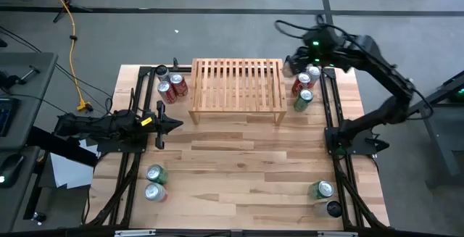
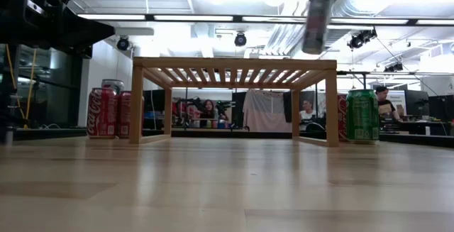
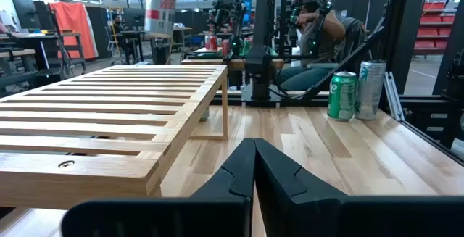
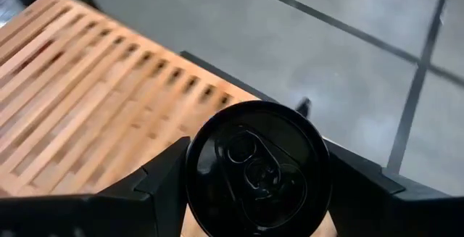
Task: Place canned beverage on shelf
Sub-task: Put the top right white pink soda can on the shelf
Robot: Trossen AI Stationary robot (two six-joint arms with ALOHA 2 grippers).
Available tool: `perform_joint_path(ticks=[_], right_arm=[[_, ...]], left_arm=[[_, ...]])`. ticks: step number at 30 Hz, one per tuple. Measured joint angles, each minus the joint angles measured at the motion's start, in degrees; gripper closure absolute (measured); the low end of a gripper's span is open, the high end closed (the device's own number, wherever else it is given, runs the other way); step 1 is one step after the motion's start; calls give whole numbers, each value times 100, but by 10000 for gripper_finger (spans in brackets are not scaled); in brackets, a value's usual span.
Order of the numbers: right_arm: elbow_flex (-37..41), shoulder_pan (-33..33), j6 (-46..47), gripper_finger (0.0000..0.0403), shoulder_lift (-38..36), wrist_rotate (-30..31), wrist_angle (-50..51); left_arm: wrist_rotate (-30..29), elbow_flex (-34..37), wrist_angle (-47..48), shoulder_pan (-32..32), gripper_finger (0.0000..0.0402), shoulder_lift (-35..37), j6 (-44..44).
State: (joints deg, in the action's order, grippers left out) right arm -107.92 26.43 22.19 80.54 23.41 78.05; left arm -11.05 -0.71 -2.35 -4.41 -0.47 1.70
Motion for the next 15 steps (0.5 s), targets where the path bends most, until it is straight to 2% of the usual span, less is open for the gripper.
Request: perform_joint_path(ticks=[8, 13, 15], right_arm=[[-1263, -12, -632, 161, 1449, -1, 452], [-1793, 198, -844, 161, 1955, -33, 524], [-1929, 324, -919, 161, 2076, -224, 503]], left_arm=[[0, 0, 2, 0, 402, 0, 0], [0, 0, 0, -2, 401, 0, 0], [-2, -2, 1, -1, 401, -1, 0]])
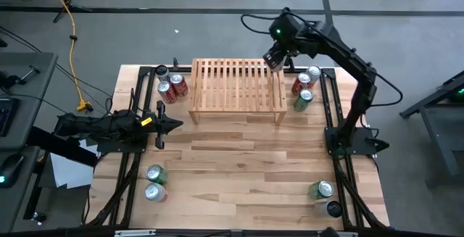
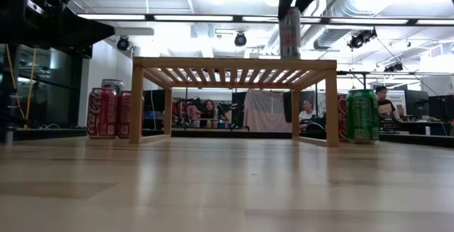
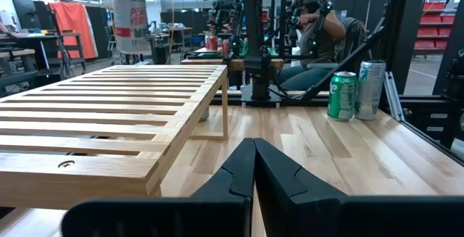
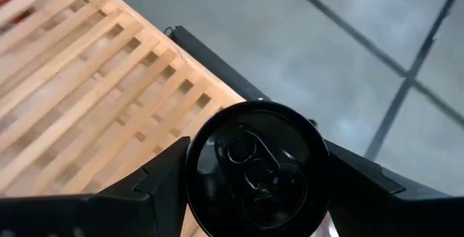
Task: Place canned beverage on shelf
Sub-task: Put the top right white pink soda can on the shelf
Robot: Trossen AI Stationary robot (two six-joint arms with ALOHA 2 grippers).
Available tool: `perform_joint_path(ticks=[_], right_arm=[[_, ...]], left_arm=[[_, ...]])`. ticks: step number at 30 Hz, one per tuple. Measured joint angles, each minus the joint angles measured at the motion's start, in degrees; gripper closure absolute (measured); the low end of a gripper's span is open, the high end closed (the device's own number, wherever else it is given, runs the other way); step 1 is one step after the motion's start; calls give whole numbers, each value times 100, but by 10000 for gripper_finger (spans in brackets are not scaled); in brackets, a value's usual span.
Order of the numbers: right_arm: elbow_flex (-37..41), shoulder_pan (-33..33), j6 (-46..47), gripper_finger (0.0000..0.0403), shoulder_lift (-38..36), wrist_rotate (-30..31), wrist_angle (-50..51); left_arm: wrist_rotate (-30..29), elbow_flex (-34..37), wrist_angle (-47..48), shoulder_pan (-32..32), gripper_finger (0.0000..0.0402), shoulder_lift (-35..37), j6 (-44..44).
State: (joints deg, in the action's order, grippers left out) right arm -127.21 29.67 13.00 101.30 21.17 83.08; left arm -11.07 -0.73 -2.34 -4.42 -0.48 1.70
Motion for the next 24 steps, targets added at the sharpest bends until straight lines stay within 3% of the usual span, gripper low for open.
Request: perform_joint_path(ticks=[9, 16, 24], right_arm=[[-49, 611, -151, 161, 190, -486, -62], [-51, 985, -294, 161, 209, -1198, -258], [-50, 1126, -302, 161, 272, -1322, -353]], left_arm=[[1, 2, 0, 1, 401, 0, 0], [2, 2, 1, 1, 402, 0, 1], [0, 2, 1, 1, 402, 0, 1]])
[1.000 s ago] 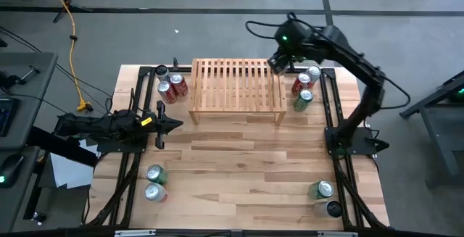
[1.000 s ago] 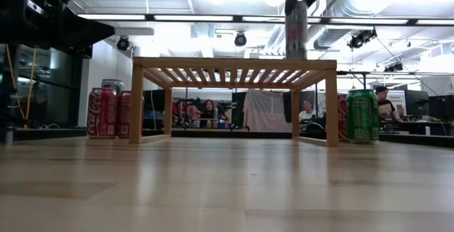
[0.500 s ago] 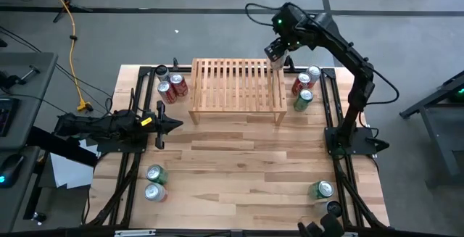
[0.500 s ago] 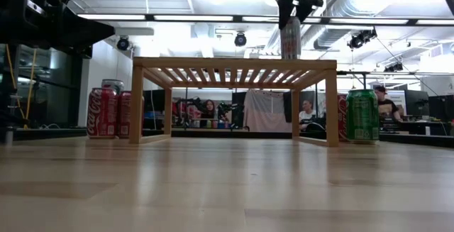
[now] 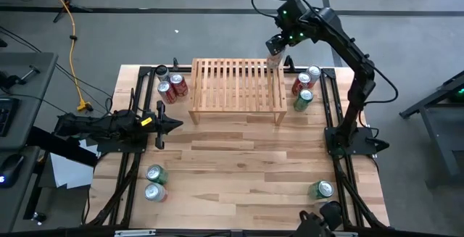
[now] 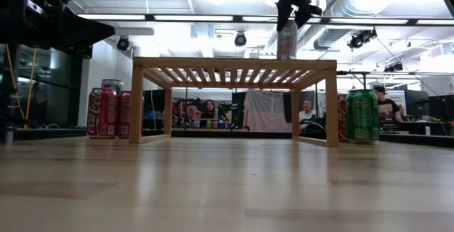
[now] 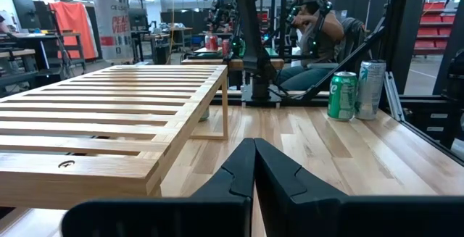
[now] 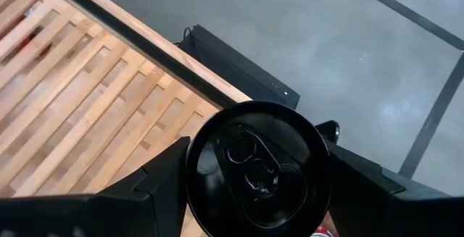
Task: Place canned beverage on shelf
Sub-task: Put the top right white pink soda can on the shelf
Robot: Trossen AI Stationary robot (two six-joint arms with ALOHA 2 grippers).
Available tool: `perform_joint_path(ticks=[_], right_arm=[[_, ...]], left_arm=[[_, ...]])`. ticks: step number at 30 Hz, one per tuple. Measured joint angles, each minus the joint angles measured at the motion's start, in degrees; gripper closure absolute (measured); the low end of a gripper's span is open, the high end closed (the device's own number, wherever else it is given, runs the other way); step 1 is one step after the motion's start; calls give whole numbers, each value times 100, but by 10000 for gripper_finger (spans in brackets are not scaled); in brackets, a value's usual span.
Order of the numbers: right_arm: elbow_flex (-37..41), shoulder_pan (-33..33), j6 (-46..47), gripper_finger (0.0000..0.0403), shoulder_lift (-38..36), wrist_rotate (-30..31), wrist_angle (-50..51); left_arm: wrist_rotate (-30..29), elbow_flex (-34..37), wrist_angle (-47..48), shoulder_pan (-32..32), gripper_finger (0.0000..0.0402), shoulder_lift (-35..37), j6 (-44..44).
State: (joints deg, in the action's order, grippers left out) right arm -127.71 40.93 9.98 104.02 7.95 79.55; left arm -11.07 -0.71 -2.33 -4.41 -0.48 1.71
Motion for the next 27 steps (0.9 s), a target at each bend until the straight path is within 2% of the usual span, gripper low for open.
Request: perform_joint_path(ticks=[22, 27], right_arm=[[-10, 2, -94, 161, 239, 98, 83], [7, -3, -84, 100, 260, 61, 209]], left_arm=[[2, -1, 0, 0, 401, -1, -1], [2, -1, 0, 1, 401, -1, -2]])
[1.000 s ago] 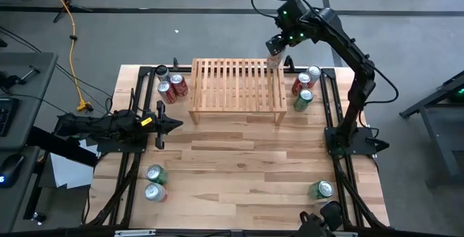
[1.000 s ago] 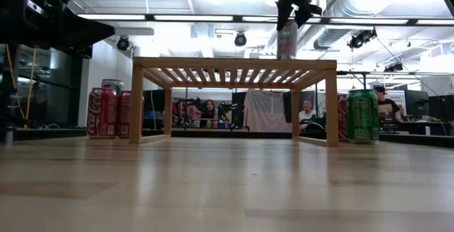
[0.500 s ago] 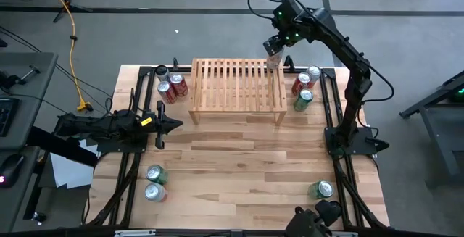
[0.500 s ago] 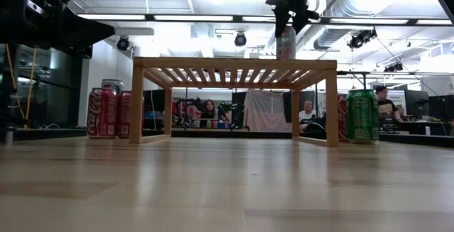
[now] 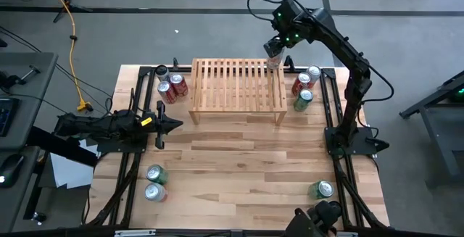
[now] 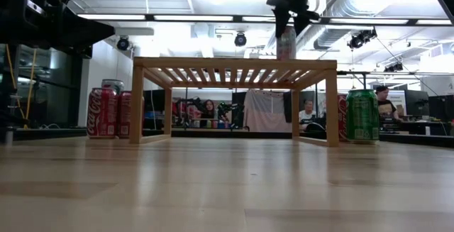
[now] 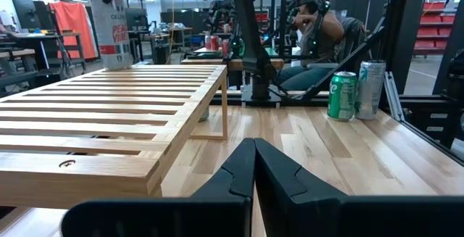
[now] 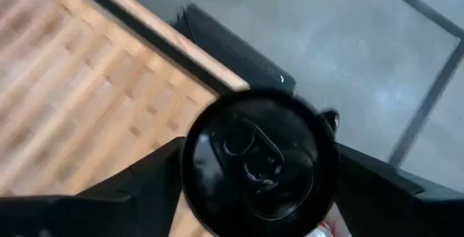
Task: Place canned beverage on shelf
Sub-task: Put the top right white pink soda can on the shelf, then put the top white pink soda can on the shelf aligned with the other white pink soda can
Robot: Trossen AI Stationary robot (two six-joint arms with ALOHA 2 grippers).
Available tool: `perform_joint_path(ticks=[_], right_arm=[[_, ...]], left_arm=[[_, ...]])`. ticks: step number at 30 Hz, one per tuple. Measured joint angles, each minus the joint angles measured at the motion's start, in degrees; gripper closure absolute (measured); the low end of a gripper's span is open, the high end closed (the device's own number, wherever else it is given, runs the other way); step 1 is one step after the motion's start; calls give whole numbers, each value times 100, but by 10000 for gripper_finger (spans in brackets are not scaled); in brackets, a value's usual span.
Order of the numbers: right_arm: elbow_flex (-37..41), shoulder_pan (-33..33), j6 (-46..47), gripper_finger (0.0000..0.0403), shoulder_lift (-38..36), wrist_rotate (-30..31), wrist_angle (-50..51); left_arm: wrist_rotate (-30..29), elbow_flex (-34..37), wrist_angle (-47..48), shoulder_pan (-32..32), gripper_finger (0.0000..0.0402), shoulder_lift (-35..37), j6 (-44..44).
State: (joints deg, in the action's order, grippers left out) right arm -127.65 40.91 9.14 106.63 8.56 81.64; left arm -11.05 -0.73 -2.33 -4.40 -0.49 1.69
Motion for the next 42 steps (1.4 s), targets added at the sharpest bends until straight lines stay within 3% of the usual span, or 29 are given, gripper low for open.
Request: perform_joint_path(ticks=[4, 14, 21, 33, 42], right_arm=[[6, 2, -2, 80, 8, 19, -51], [-18, 2, -19, 74, -9, -5, -130], [-742, 4, -63, 73, -26, -112, -222], [-550, -95, -247, 73, -993, -908, -680], [-520, -853, -363, 73, -1638, -847, -287]], left_arm=[[0, 2, 0, -1, 401, 0, 1], [-2, 2, 0, -1, 401, 0, 0], [-2, 2, 0, -2, 402, 0, 0], [-1, 2, 0, 0, 402, 0, 1], [0, 1, 0, 0, 402, 1, 1]])
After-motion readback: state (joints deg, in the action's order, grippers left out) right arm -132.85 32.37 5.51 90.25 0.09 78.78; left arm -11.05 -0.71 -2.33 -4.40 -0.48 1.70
